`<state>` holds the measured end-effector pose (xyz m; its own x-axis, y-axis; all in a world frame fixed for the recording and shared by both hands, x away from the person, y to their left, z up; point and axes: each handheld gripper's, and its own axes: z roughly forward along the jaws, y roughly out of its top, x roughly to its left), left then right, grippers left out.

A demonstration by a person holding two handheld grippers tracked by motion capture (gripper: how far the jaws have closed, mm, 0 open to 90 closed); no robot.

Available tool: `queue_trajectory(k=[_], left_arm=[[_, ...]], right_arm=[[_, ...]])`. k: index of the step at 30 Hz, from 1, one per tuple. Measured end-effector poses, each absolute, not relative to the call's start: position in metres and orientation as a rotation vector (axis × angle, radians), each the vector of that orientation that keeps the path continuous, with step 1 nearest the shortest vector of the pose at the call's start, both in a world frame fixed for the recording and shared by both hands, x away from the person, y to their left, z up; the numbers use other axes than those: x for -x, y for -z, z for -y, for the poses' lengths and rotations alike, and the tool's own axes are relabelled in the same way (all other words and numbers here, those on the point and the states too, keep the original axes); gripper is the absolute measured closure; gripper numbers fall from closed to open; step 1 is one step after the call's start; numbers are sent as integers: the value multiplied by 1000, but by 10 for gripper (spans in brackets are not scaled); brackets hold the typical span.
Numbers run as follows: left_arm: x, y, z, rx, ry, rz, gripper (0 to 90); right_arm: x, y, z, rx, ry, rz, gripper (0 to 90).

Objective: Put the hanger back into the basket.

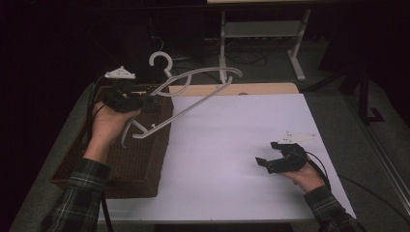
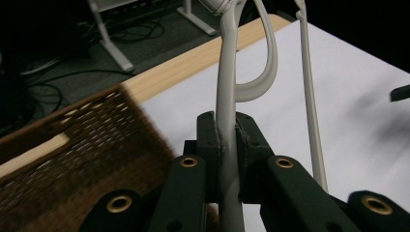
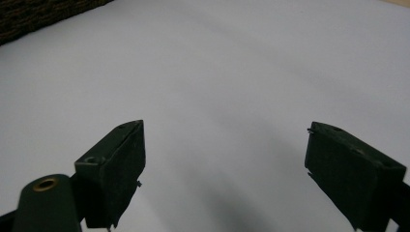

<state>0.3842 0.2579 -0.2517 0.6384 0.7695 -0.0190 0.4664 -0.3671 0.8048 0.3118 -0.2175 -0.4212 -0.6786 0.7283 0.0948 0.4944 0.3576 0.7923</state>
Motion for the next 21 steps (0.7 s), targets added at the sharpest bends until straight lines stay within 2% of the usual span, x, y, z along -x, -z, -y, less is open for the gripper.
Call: queue_trajectory(k=[11,21], left_arm=[[-368,252,-319,-1973,-525,-1065,830],[-355,267,-365,-1974,-583,-1145,830]], right_arm=[[-313,421,219,-1092,-1219,-2338,139],[-315,423,218,-1095,-1210,-2340,139]])
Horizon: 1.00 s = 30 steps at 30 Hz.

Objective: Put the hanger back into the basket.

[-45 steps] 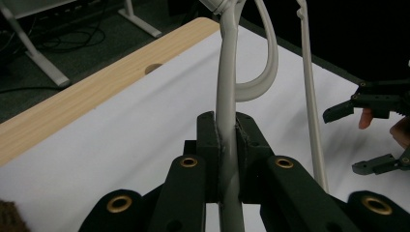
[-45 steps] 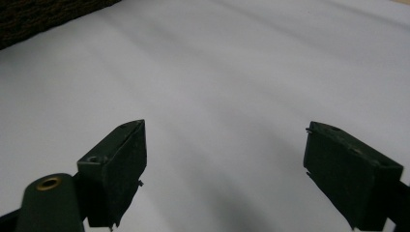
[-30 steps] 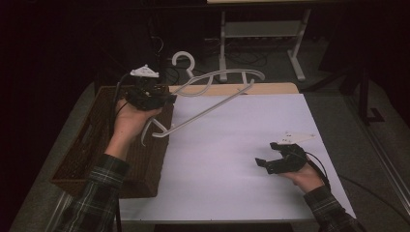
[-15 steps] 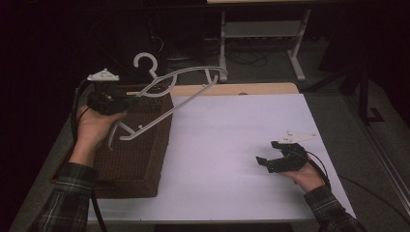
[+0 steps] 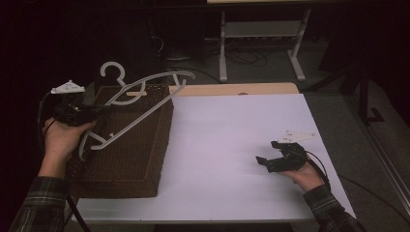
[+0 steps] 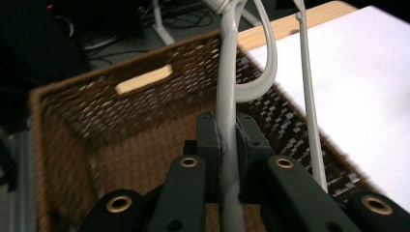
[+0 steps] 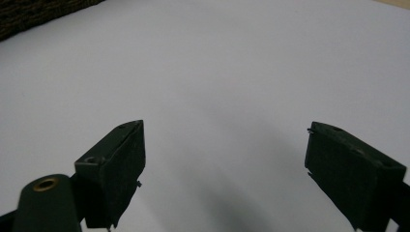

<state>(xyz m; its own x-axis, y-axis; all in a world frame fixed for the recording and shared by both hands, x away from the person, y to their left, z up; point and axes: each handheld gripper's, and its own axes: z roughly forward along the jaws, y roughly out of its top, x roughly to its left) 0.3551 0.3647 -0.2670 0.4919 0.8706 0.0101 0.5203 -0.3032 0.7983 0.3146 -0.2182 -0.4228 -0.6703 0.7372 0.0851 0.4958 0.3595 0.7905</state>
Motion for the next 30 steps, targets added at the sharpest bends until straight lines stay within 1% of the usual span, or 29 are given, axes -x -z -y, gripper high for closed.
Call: queue_trajectory(k=[9,19,23,30], left_arm=[[-347,281,-402,-1945,-625,-1216,830],[-333,295,-433,-1937,-651,-1298,829],[-333,303,-437,-1950,-633,-1310,829],[-338,322,-432,-2008,-606,-1328,828]], right_arm=[[-316,424,219,-1109,-1204,-2340,138],[-316,424,219,-1112,-1195,-2335,134],[-316,424,218,-1114,-1189,-2337,134],[-316,424,219,-1119,-1192,-2331,134]])
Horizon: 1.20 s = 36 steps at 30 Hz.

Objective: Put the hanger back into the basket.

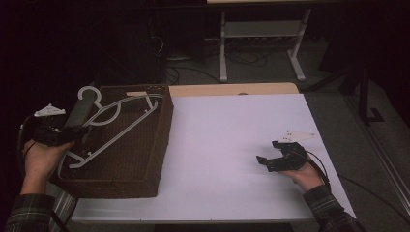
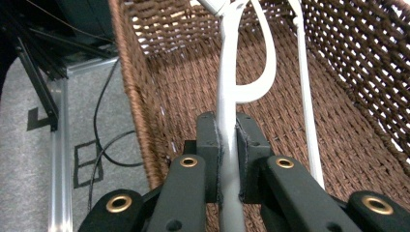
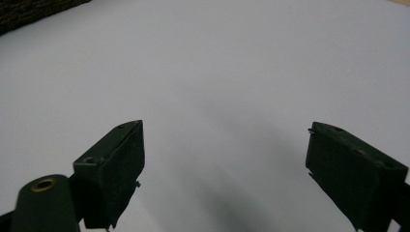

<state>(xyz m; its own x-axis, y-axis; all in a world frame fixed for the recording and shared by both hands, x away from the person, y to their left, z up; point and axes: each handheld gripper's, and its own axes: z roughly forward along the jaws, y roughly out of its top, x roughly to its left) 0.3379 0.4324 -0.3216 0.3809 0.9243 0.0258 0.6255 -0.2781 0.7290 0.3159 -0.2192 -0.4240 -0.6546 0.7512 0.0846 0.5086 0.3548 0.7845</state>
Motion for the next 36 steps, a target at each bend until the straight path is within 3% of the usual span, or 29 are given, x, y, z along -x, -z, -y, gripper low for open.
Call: queue_trajectory(k=[18,26,36], left_arm=[[-347,338,-424,-2060,-548,-1325,806],[-344,326,-417,-1962,-546,-1261,533],[-341,303,-358,-1942,-513,-1092,215]], right_arm=[[-313,423,223,-1132,-1189,-2318,133],[-312,422,224,-1137,-1207,-2314,134],[-305,408,230,-1110,-1269,-2269,133]])
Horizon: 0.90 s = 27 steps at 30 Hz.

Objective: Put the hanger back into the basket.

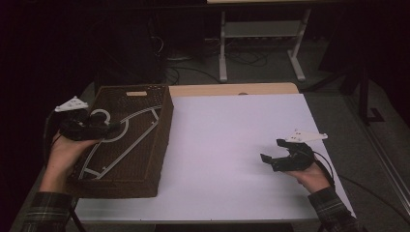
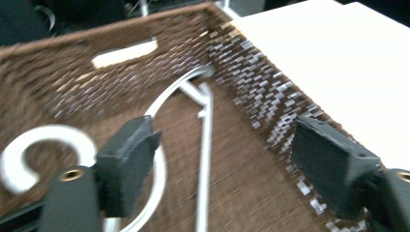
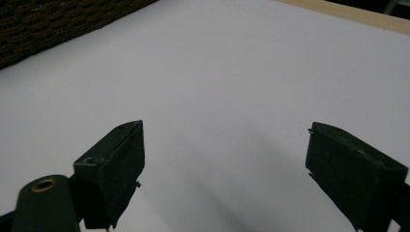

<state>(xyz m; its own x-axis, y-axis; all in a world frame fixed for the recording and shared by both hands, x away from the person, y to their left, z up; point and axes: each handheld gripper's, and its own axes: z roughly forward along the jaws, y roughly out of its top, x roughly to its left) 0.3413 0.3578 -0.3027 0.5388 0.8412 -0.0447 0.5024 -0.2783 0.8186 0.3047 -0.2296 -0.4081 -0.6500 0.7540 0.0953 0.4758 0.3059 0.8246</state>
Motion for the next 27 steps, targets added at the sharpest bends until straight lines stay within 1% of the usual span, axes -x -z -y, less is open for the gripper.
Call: queue_trajectory(k=[2,10,12,13,23,27], left_arm=[[-341,301,-343,-1943,-516,-1059,179],[-336,300,-286,-1958,-489,-905,133],[-335,301,-274,-1961,-476,-874,128],[-335,301,-274,-1961,-476,-874,126],[-334,318,-207,-1977,-346,-762,126],[-334,324,-186,-1990,-314,-734,126]], right_arm=[[-302,407,230,-1104,-1268,-2270,129],[-289,398,235,-1066,-1288,-2260,112],[-287,397,236,-1062,-1298,-2256,111],[-287,397,236,-1062,-1298,-2256,111],[-279,399,244,-1066,-1298,-2246,111],[-278,399,247,-1071,-1300,-2242,111]])
